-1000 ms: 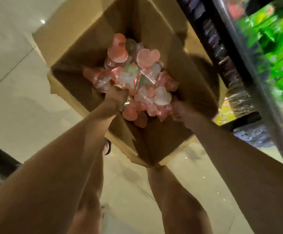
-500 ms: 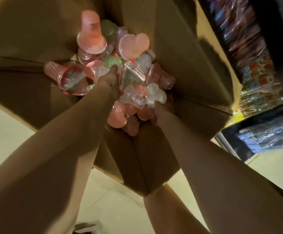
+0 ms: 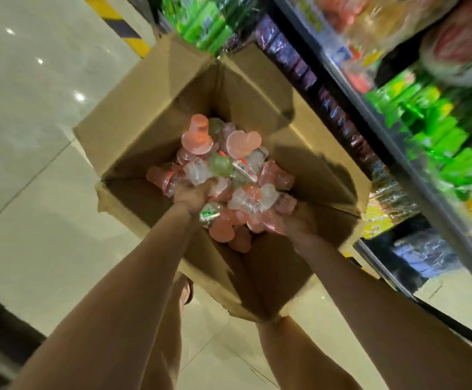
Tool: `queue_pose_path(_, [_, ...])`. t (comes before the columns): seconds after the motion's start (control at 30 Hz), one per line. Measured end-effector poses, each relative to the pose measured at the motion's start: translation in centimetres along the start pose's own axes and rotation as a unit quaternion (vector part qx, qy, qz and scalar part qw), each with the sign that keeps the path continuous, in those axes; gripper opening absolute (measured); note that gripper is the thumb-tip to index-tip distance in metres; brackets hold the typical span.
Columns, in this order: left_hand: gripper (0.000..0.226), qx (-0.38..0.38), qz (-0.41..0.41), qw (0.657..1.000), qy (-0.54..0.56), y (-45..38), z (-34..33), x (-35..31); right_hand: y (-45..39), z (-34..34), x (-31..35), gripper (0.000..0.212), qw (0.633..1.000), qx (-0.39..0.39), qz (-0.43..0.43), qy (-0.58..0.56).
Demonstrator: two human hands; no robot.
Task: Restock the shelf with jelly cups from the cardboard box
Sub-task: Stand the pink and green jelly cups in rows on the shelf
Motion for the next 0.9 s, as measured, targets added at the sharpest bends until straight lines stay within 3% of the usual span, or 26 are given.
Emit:
queue_pose_path(0.1, [0.069,0.018,-0.038,0.999,-0.013,4.5,1.9,-4.4,4.3,2.7,6.3,0.054,0.978,-0.066,0.156,0.123])
queue_pose_path(0.17, [0.055,0.035,-0.071,0.996,-0.033,8.0,3.2,-7.5,7.6,3.4,10.2,0.05,0.964,-0.04,0.221,0.143])
queue_pose_path(0.37, [0.035,0.019,-0.141,0.989,-0.037,17.3,8.1,-15.7,19.7,7.1,21.5,0.057,0.933,0.045,0.33,0.135])
queue_pose_path(0.47, [0.041,0.016,-0.179,0.983,-0.038,23.0,10.8,-20.1,26.6,9.8,26.5,0.049,0.916,0.068,0.379,0.117])
queue_pose_path(0.63, [0.033,-0.044,-0.25,0.967,-0.012,33.9,15.9,-28.6,37.8,15.1,33.7,0.037,0.892,0.051,0.437,0.108])
queue_pose_path(0.73, [0.032,-0.054,-0.3,0.952,-0.007,40.7,18.8,-32.9,44.2,17.8,36.8,0.062,0.862,0.05,0.489,0.126])
queue_pose_path(0.83, [0.041,-0.068,-0.337,0.939,-0.008,47.7,21.5,-36.4,51.3,21.0,39.8,0.039,0.843,0.064,0.525,0.098])
queue_pose_path(0.9, [0.044,-0.073,-0.367,0.927,-0.003,52.4,23.2,-38.8,56.1,23.2,41.9,0.042,0.823,0.06,0.558,0.088])
Point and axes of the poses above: each hand's wrist, its own y-axis away from the middle knuckle, its own z-axis out of the back of the hand, x = y × z, the point moved 9 cm from there along -y, towards the middle knuckle, and after that the axes turned 11 degrees about -x, right-handed, at the moved point
